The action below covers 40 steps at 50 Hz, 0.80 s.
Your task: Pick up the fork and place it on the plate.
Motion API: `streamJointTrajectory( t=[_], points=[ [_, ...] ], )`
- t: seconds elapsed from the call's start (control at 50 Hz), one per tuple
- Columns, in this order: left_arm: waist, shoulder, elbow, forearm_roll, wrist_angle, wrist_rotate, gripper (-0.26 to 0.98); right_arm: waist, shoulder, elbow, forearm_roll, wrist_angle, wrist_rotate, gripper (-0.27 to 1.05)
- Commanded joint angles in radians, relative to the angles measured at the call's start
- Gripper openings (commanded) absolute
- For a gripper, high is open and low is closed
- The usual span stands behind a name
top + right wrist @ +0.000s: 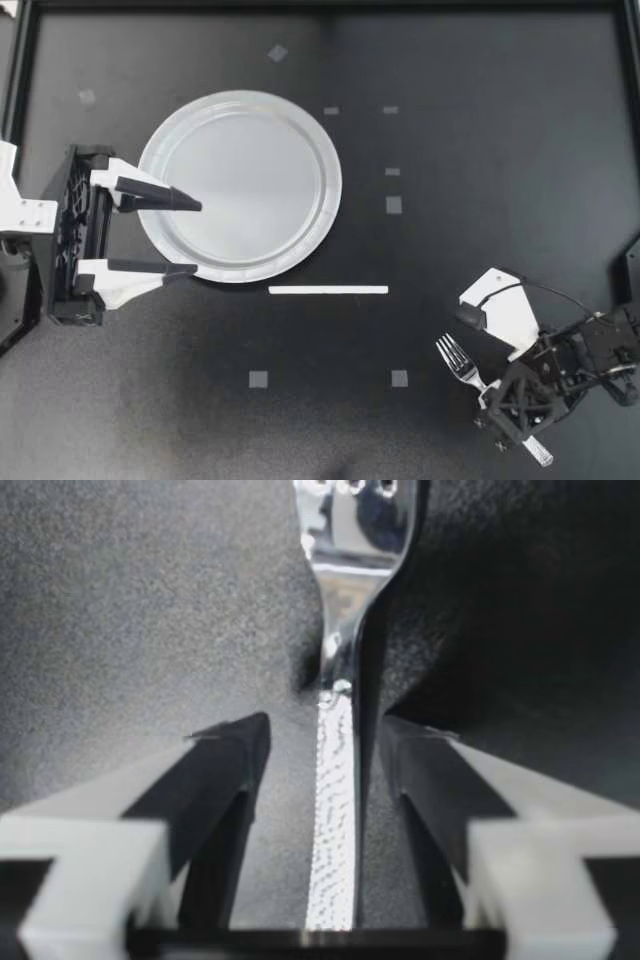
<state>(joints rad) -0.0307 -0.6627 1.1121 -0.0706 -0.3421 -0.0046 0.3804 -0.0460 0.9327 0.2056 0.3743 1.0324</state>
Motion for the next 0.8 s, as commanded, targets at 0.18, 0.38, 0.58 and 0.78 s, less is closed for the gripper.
streamJointTrajectory(
  t=[0.18,0.38,0.58,0.78],
  points=[
    [0.000,-0.003,-0.003,0.008,-0.009,0.002,0.67,-0.051,0.014,-0.034,-0.072,0.002,0.000,0.47],
    [0.000,-0.003,0.002,0.008,-0.009,-0.002,0.67,-0.052,0.032,-0.038,-0.081,0.000,0.000,0.07],
    [0.000,-0.002,0.002,0.008,-0.011,-0.009,0.66,-0.072,-0.064,-0.129,-0.209,0.000,-0.012,-0.10],
    [0.000,0.049,0.021,-0.018,-0.120,-0.057,0.66,-0.146,-0.256,-0.341,-0.653,-0.026,-0.057,-0.10]
  ],
)
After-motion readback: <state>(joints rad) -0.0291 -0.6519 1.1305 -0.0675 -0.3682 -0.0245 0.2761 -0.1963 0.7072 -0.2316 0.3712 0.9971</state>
